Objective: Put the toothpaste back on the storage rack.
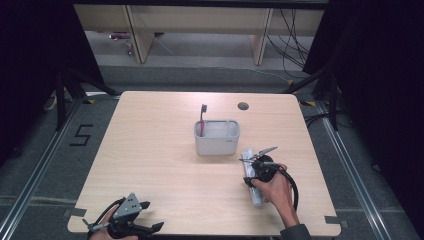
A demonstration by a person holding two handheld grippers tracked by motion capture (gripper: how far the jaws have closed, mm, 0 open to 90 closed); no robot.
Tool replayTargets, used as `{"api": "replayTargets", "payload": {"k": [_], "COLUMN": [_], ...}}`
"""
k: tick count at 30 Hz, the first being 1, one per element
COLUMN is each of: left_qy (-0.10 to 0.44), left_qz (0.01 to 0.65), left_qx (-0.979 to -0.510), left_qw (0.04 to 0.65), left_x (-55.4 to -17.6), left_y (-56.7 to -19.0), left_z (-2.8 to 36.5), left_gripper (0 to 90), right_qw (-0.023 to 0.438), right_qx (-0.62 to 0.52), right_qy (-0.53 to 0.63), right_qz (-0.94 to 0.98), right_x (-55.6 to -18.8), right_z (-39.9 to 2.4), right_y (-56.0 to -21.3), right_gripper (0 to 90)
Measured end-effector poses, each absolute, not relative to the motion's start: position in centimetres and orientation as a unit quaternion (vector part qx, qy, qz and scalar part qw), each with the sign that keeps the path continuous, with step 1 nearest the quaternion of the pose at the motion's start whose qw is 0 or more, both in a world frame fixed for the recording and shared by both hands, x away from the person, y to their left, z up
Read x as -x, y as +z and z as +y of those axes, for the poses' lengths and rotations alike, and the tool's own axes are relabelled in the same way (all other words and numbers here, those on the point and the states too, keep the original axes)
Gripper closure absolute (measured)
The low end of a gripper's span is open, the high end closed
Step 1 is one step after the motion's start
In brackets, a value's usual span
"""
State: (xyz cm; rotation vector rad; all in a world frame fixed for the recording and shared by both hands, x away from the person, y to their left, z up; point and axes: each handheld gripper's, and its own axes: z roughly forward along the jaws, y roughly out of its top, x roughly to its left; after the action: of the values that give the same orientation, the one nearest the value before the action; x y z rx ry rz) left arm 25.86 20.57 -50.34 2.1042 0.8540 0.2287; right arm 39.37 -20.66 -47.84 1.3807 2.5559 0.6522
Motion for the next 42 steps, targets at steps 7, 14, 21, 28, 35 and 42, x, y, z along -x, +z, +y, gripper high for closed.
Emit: {"api": "replayTargets", "payload": {"k": [7, 14, 21, 28, 35, 42], "left_qy": [0.09, 0.094, 0.095, 0.087, 0.096, 0.088], "left_qz": [0.34, 0.333, 0.335, 0.342, 0.337, 0.335], "left_qx": [-0.838, -0.847, -0.846, -0.837, -0.844, -0.845], "left_qw": [0.417, 0.404, 0.404, 0.418, 0.406, 0.407], "left_x": [-25.9, -25.9, -25.9, -25.7, -25.8, -25.8], "left_y": [-50.3, -50.3, -50.3, -50.3, -50.4, -50.3], "left_z": [20.6, 20.7, 20.7, 20.4, 20.5, 20.6], "left_gripper": [17.3, 17.3, 17.3, 17.3, 17.3, 17.3], "right_qw": [0.07, 0.063, 0.07, 0.069, 0.074, 0.067], "right_qx": [-0.457, -0.452, -0.431, -0.414, -0.388, -0.381], "right_qy": [0.21, 0.194, 0.172, 0.143, 0.115, 0.103], "right_qz": [0.862, 0.868, 0.883, 0.896, 0.911, 0.916], "right_x": [-39.6, -39.3, -39.7, -40.6, -41.5, -42.1], "right_z": [-21.3, -21.5, -21.5, -21.3, -20.6, -20.3], "right_y": [-48.1, -47.9, -47.3, -46.5, -46.9, -47.2], "right_gripper": [52.9, 56.2, 61.2, 72.2, 72.9, 73.1]}}
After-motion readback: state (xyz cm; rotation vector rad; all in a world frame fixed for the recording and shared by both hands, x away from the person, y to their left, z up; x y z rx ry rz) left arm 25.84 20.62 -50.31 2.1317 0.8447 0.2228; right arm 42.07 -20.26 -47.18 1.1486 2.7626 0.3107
